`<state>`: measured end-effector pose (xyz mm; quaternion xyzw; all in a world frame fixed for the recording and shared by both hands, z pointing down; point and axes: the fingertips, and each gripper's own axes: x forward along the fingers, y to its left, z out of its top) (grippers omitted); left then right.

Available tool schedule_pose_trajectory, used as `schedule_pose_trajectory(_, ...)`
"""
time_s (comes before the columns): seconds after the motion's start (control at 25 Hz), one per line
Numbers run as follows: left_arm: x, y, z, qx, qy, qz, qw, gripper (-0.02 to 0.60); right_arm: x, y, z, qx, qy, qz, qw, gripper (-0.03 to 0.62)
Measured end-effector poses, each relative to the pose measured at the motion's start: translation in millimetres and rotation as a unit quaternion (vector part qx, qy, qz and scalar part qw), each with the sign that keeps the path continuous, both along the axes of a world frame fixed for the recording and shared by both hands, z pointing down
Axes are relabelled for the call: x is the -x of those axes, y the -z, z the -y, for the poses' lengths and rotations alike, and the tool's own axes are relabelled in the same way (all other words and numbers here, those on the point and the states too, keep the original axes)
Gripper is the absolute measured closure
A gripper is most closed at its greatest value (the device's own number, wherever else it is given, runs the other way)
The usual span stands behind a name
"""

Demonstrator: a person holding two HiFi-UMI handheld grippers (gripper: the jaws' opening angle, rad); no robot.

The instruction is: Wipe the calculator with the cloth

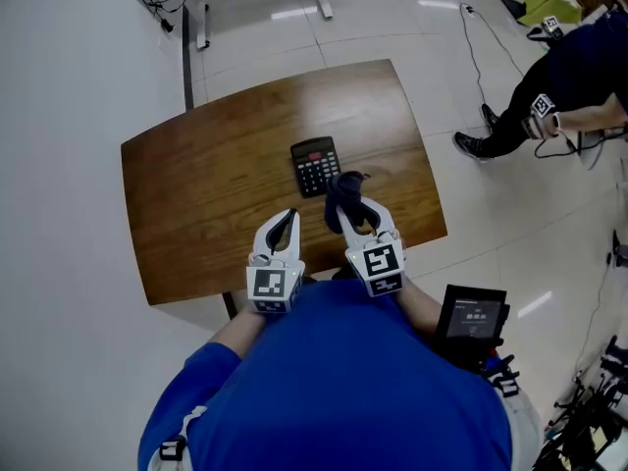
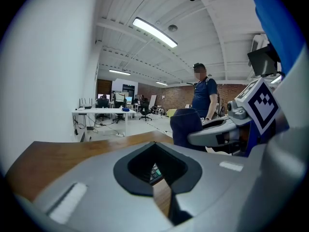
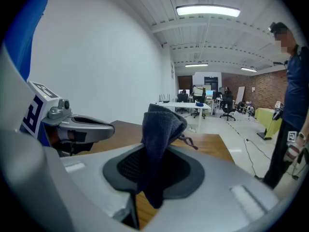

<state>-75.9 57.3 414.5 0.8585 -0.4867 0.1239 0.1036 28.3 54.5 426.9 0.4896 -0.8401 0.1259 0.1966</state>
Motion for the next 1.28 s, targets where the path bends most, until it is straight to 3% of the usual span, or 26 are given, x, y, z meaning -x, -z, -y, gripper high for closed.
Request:
schedule_pose_trajectory(0.2,-29,-14,36,0.023,0.045,0.012,0.9987,0.575,-33,-17,45,0.02,0.036,0.009,0.999,0.5)
schedule_pose_trajectory(0.36,-25,-21,26,0.024,0.061,0.026,0.9975,0.575,-32,-29,41,0.03,0.053,0.007,0.998,0.5)
schedule_pose_trajectory(0.8,-3,-21,28,0.055,0.057,0.021,0.9966,0.575,-6,-37,55,0.076,0.062,-0.024,0.995,0.5)
schedule_pose_trajectory(1.04,13,-70,68,0.073,0.051,0.013,0.9959,0.575,21,-88,109,0.093,0.071,-0.043,0.992,0.5)
schedule_pose_trajectory(1.28,27,-85,76,0.086,0.051,0.013,0.9949,0.575,53,-112,128,0.108,0.092,-0.059,0.988,0.5)
